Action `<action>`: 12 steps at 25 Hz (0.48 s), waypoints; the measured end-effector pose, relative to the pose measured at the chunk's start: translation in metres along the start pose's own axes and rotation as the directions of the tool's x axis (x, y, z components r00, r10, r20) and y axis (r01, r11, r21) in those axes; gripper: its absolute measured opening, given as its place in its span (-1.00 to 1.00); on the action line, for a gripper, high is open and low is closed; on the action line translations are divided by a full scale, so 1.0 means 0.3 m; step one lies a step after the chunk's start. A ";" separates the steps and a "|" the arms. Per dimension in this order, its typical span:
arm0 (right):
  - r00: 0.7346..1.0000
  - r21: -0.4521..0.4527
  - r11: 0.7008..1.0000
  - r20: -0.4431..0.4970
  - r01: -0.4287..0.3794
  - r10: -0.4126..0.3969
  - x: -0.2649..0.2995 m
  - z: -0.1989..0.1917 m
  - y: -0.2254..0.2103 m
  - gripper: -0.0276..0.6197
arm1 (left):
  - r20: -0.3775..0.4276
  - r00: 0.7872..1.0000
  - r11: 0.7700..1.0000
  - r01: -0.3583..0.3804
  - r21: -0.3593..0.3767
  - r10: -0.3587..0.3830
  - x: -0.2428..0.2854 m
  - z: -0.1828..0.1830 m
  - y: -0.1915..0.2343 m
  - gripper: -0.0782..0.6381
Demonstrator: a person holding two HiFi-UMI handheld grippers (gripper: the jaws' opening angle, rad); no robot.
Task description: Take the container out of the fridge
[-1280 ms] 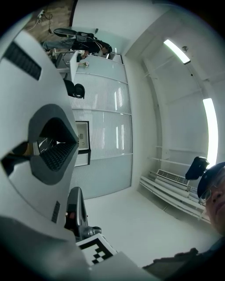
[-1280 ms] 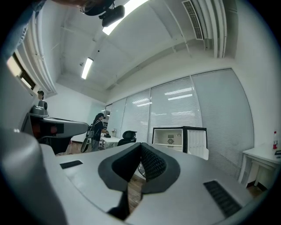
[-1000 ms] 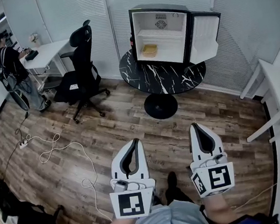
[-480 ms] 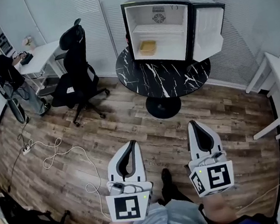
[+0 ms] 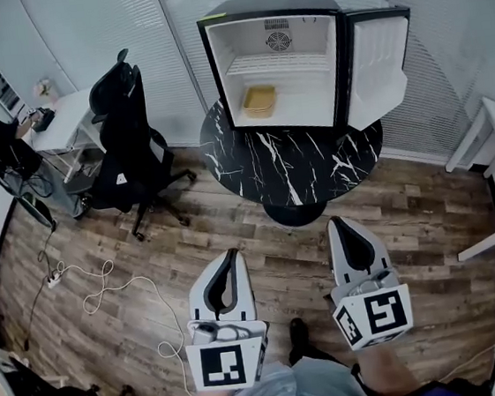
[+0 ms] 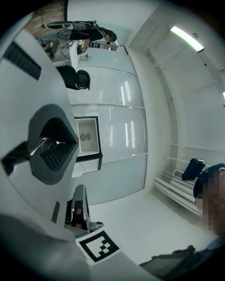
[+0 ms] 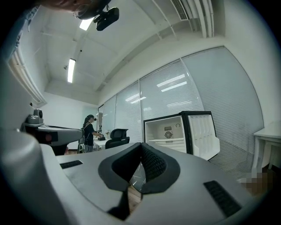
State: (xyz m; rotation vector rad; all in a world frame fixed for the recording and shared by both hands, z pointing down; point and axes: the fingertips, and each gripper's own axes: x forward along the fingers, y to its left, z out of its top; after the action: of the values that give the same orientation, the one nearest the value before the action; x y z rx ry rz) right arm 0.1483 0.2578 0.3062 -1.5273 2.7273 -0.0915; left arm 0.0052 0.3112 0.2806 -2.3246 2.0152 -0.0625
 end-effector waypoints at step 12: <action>1.000 0.006 1.000 0.001 -0.028 0.028 0.215 0.013 -0.140 -0.87 | 0.010 1.000 1.000 -0.017 0.014 0.017 0.259 0.015 0.020 -0.74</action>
State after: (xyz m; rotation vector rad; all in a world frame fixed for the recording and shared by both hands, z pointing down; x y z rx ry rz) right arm 0.1505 0.1807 0.3057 -1.4867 2.7438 -0.0988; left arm 0.0107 0.2334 0.2747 -2.2949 2.0225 -0.0641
